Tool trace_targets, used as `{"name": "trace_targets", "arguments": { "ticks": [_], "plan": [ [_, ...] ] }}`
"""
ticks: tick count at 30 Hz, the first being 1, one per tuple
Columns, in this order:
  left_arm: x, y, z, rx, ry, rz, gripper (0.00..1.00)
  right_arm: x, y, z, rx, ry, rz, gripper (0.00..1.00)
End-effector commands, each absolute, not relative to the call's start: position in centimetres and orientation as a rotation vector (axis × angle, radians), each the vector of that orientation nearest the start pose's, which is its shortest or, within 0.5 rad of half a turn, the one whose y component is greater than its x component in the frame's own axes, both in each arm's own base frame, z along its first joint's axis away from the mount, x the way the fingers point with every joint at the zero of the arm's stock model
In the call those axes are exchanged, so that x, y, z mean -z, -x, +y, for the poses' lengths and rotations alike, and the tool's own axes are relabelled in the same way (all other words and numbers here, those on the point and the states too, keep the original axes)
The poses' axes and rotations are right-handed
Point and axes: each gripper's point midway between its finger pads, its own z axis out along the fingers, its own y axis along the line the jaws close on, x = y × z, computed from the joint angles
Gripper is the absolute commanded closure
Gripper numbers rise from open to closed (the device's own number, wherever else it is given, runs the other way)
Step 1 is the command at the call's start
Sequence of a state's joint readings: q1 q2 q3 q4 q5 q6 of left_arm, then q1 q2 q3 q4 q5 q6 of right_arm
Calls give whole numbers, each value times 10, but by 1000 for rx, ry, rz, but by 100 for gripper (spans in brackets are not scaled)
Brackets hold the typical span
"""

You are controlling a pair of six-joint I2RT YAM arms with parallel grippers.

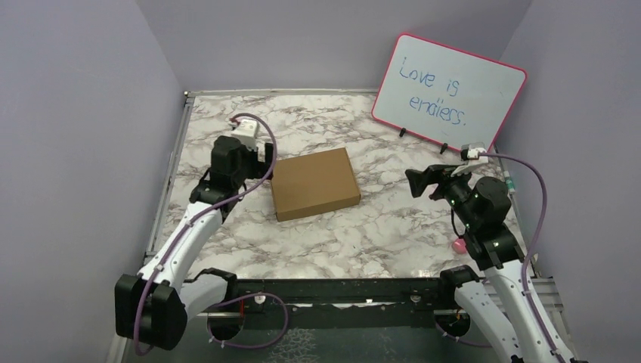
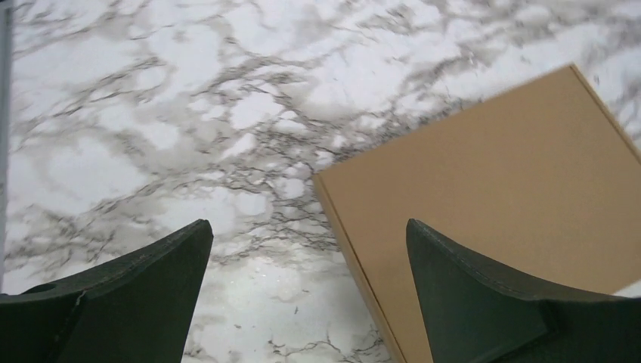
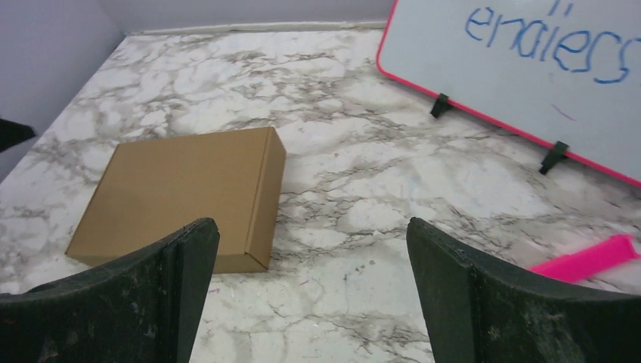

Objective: Fold the paper box

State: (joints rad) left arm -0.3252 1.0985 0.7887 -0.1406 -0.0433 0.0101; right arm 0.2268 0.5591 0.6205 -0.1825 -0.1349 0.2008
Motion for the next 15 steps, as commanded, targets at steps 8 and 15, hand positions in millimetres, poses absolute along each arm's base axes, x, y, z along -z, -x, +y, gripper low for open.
{"name": "trace_targets", "arguments": {
  "ticks": [8, 15],
  "plan": [
    [-278, -281, -40, 207, 122, 1636, 1, -296, -248, 26, -112, -69, 1556, 0],
    [-305, -237, -7, 70, 139, 1405, 1, -305, -237, 10, -47, -97, 1449, 0]
  ]
}}
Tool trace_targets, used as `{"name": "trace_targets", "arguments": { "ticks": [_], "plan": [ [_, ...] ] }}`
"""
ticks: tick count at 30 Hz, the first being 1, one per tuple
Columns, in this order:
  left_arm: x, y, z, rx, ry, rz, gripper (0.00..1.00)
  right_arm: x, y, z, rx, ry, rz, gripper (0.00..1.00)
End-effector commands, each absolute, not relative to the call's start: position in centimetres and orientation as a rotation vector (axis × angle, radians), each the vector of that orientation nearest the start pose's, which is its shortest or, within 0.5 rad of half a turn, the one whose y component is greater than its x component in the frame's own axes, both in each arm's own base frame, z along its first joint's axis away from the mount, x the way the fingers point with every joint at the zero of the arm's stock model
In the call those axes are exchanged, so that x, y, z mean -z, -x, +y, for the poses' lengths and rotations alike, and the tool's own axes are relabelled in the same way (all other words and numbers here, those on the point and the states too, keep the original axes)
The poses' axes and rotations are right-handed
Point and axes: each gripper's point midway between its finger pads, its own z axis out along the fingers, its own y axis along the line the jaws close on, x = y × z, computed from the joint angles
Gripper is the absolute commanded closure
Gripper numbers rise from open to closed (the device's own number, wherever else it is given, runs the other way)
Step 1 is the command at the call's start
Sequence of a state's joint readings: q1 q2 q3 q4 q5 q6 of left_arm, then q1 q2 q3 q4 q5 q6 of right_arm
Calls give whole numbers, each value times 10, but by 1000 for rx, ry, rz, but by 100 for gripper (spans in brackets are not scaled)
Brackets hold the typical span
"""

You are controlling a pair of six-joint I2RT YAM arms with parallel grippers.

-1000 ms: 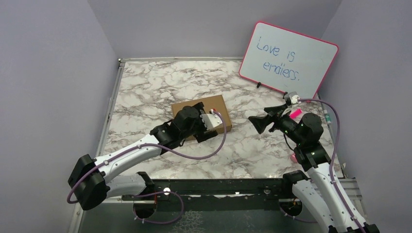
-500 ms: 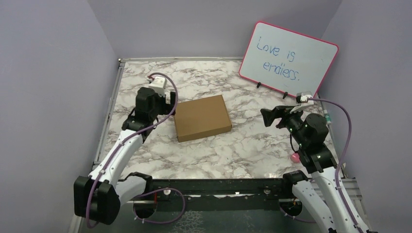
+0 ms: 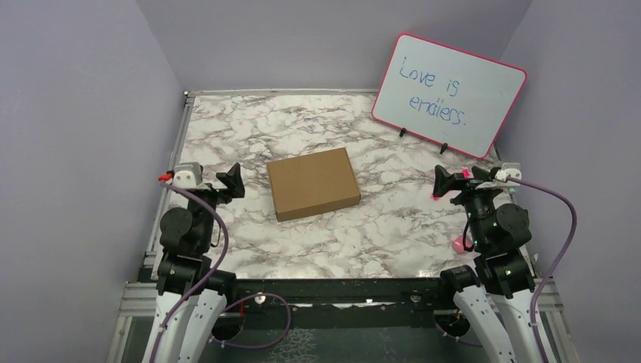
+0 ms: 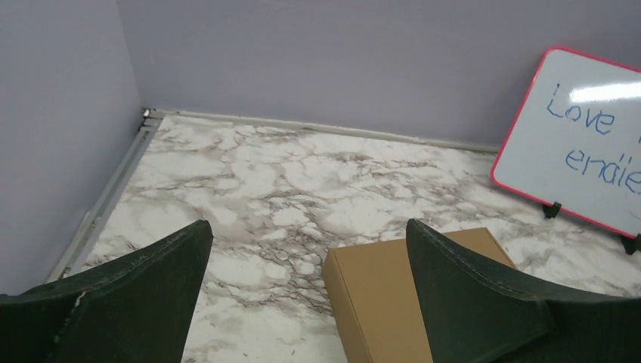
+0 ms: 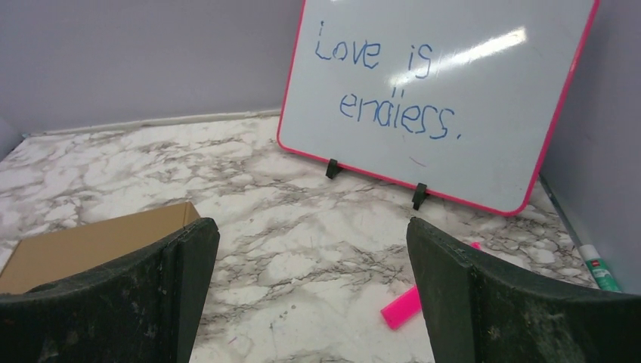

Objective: Fold the paper box

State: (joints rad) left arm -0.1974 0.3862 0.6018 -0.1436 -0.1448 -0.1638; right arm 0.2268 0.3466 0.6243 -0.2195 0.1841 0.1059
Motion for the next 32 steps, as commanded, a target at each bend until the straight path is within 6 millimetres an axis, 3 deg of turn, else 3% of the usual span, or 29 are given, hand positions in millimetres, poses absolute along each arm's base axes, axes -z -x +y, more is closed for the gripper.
{"name": "trace_targets", "arguments": {
  "ticks": [1, 4, 13, 20, 32],
  "plan": [
    [-308, -234, -2, 57, 161, 1372, 1, -306, -237, 10, -49, -95, 1435, 0],
    [-317, -225, 3, 53, 176, 1294, 1, -307, -236, 11, -50, -85, 1423, 0],
    [-317, -220, 17, 21, 252, 1251, 1, -300, -238, 10, -33, -77, 1426, 0],
    [-321, -215, 4, 45, 146, 1210, 1, -296, -241, 14, -43, -59, 1441, 0],
    [-324, -218, 3, 65, 163, 1207, 1, -293, -244, 16, -47, -47, 1438, 0]
  ]
}}
